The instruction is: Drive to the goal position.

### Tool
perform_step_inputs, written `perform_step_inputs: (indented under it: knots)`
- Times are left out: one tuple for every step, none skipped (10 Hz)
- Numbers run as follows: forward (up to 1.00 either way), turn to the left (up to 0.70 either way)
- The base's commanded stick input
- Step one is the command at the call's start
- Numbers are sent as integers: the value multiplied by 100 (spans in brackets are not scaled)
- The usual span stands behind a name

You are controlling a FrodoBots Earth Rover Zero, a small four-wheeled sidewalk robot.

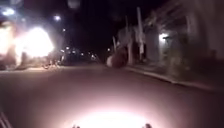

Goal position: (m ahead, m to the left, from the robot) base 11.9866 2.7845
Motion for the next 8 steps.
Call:
perform_step_inputs:
  knots:
    - [85,0]
    - [85,0]
    - [85,0]
    - [85,0]
    - [85,0]
    - [85,0]
    - [85,0]
    - [85,0]
